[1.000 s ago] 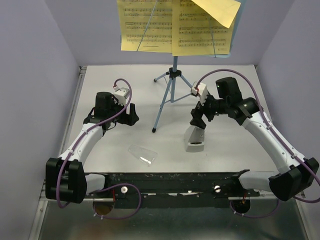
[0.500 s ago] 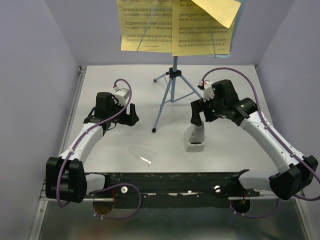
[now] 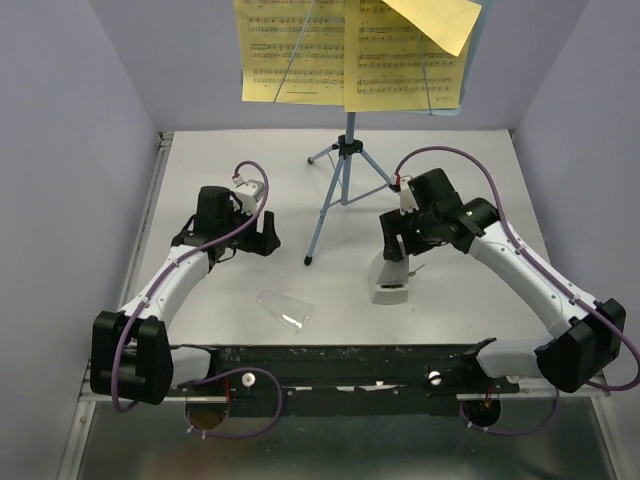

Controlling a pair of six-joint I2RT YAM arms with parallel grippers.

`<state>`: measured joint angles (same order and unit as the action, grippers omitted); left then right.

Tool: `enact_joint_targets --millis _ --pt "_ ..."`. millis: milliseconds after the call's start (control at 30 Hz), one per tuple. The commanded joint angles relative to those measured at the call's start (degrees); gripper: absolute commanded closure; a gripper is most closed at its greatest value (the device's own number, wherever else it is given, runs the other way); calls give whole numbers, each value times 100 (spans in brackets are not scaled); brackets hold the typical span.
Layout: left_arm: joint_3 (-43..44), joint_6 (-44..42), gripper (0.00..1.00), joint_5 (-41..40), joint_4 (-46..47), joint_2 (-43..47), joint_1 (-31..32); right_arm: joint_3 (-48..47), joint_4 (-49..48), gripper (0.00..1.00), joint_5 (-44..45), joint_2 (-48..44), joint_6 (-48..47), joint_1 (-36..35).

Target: Pack up the instrument practice props

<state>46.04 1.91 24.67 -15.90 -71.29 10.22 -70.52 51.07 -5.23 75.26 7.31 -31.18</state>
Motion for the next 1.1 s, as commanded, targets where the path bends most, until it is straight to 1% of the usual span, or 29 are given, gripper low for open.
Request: enact_joint_targets --millis 0,100,233,300,400,500,700,767,833,867,900,933,967,1000,1033,1067 --pt "-8 -112 14 82 105 -78 24 153 184 26 102 -126 -10 -37" --pt "-7 -147 14 118 157 -43 24 153 140 31 -117 -91 -264 -37" --pt "-86 -165 14 56 245 88 24 231 9 41 -337 -21 -668 -55" --pt "-130 -349 14 99 272 167 24 284 -184 48 -530 6 -1195 -81" --pt "-183 -516 14 301 281 316 24 311 -448 50 -925 111 -1897 -90" --pt "-210 -805 14 635 307 466 24 215 -536 53 -1732 330 -2715 -99" --pt "80 -1421 14 1777 254 563 50 -93 -528 56 -2762 744 -4165 -99" --pt "238 -1806 14 2155 106 528 120 -251 -528 60 -3087 831 -4448 -99" --pt "405 -2133 14 2332 -53 502 261 -365 -528 59 -3255 911 -4606 -116" --pt "458 -2247 14 2393 -88 493 331 -383 -510 54 -3308 920 -4668 -125" --pt "519 -2344 14 2455 -106 484 401 -375 -519 44 -3343 920 -4756 -125" --pt "563 -2440 14 2542 -97 475 506 -349 -528 28 -3335 876 -4800 -117" --pt "625 -2546 14 2604 -106 449 603 -322 -519 15 -3283 806 -4809 -125" --pt "695 -2651 14 2666 -124 379 735 -287 -528 6 -3160 710 -4783 -117" --pt "800 -2809 14 2762 -167 326 849 -252 -528 0 -2976 596 -4713 -116" --pt "923 -2967 14 2859 -229 213 981 -199 -536 0 -2801 395 -4599 -99"
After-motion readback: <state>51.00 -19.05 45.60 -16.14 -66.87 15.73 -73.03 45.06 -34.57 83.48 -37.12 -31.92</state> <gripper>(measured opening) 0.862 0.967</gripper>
